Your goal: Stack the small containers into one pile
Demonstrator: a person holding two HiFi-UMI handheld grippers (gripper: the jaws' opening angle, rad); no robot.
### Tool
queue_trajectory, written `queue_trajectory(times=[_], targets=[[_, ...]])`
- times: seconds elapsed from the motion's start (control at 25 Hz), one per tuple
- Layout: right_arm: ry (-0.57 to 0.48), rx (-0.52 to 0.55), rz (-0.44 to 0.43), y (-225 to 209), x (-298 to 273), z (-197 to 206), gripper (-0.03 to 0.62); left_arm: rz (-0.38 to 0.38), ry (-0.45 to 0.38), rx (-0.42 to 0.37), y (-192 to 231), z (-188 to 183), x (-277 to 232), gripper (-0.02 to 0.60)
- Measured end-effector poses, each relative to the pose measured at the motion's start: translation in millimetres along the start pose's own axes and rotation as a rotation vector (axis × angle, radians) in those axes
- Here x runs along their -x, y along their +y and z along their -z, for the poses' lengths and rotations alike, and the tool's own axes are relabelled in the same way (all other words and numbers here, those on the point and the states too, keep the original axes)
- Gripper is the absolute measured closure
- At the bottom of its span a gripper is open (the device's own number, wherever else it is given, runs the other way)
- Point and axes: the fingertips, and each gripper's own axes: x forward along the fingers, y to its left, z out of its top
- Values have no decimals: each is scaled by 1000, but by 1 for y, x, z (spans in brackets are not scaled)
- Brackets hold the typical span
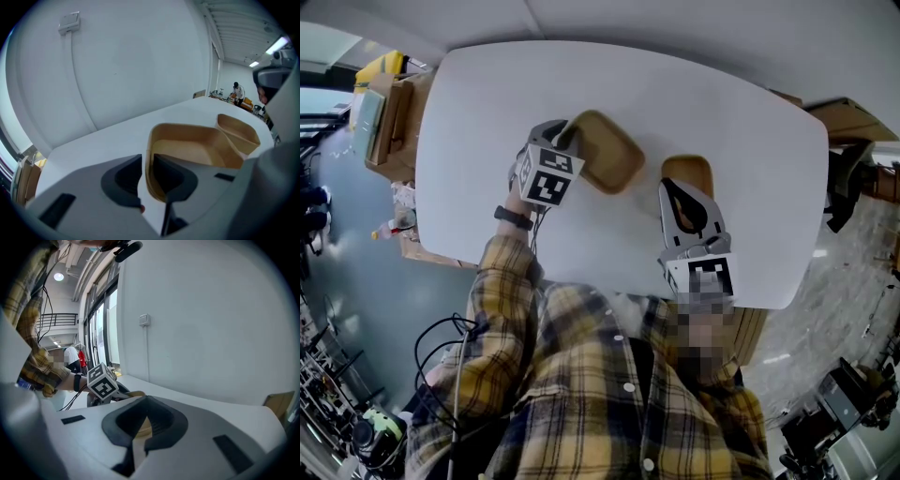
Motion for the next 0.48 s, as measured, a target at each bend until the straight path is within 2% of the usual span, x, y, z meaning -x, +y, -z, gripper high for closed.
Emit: queue_trajectory(times=[0.16, 0.48], targets=[[-1, -1, 2, 0, 1, -1, 580, -17, -6, 0, -6, 1, -1, 539], [0, 3, 6, 0, 1, 0, 580, 4, -15, 19, -2, 2, 1, 528]])
